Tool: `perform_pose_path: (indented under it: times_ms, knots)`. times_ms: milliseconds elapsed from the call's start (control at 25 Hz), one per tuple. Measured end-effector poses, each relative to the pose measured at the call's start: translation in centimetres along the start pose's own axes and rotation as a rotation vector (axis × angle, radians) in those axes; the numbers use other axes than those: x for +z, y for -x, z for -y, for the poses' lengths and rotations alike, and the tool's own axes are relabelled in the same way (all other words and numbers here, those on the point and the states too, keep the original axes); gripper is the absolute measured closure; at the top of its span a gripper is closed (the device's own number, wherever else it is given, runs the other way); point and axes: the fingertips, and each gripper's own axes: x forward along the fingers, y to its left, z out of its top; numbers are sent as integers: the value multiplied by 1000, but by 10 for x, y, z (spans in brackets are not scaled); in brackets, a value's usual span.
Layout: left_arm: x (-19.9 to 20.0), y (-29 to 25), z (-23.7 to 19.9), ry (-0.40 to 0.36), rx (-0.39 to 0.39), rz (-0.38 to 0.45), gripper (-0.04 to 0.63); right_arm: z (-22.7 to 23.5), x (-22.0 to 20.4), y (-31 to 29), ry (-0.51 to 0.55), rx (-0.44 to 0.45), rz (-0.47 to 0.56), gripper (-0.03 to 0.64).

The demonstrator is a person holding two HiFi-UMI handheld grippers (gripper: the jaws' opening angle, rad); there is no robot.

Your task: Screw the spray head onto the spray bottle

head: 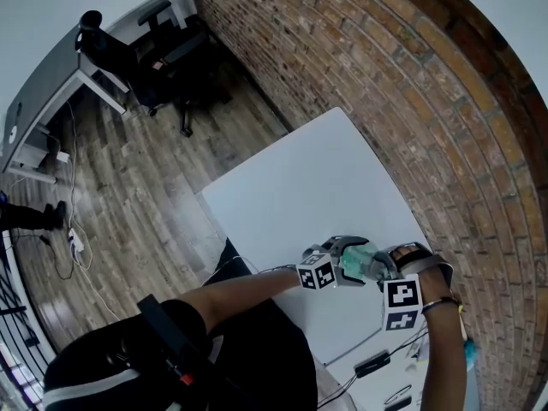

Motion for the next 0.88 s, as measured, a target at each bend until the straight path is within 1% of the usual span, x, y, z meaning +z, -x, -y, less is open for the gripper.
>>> perform_pose_path:
  times_ms: [200,320,480,600,800,880]
  knots:
    - [0,0,-1,-1,-2,2,109,2,0,0,-15,4,0,344]
    - [1,1,0,1,-1,2,109,2,1,0,-50,14,14,344]
    - [0,1,-1,3,1,-1,109,1,2,0,-167,35,70,344]
    - [0,1,0,5,-2,-1,109,2,3,1,-258,32,99,344]
    - [1,2,0,4,1,1,109,4,4,2,-311,31,106,344]
    - [1,2,0,5,2,1,109,5,3,2,-362,35,124,344]
